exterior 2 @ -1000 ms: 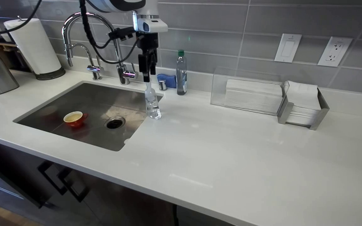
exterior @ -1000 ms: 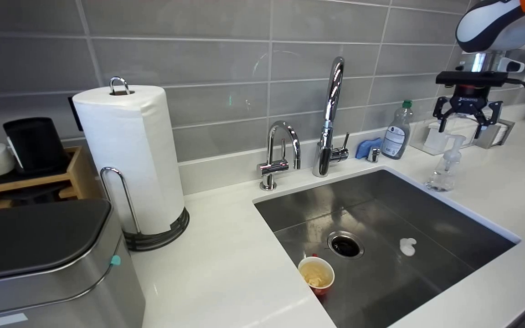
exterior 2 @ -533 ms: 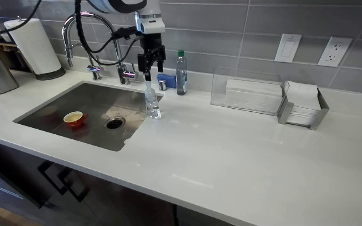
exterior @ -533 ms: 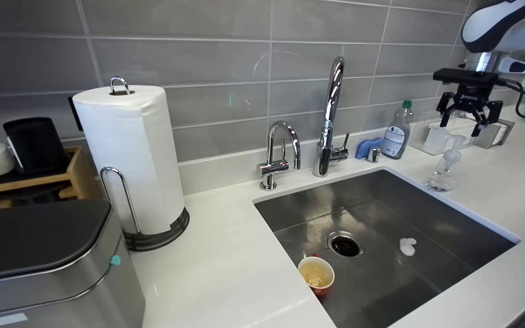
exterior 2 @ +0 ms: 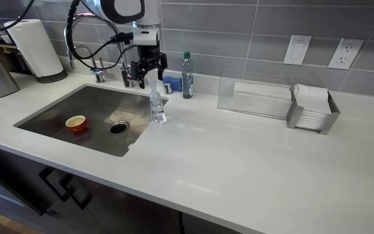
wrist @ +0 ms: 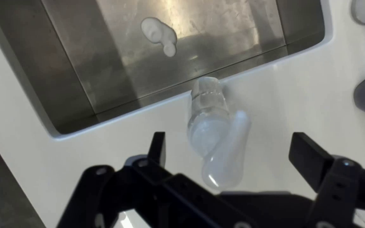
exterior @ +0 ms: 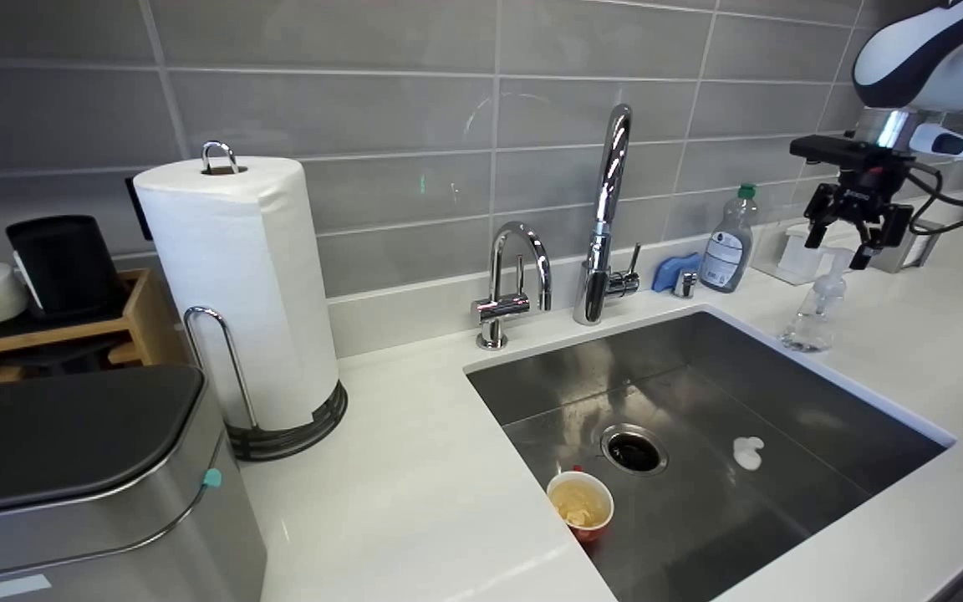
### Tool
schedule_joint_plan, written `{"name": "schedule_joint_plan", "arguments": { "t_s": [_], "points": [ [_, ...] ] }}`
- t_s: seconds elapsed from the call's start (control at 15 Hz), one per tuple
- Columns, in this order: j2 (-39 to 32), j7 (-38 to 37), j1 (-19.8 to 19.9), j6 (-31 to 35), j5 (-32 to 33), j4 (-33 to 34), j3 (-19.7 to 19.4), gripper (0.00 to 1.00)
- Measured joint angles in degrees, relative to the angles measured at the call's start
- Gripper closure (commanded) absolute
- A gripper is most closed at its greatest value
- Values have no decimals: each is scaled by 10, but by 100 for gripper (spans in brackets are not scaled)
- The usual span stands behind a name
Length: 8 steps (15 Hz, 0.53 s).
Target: Move the clear bottle on the right forward
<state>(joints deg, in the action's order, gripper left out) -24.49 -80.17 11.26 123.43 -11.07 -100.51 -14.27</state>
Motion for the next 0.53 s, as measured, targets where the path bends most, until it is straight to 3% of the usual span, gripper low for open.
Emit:
{"name": "schedule_joint_plan", "arguments": {
  "t_s": [0.53],
  "points": [
    [3, -83, -14, 105, -7, -39, 0, 0]
  ]
}}
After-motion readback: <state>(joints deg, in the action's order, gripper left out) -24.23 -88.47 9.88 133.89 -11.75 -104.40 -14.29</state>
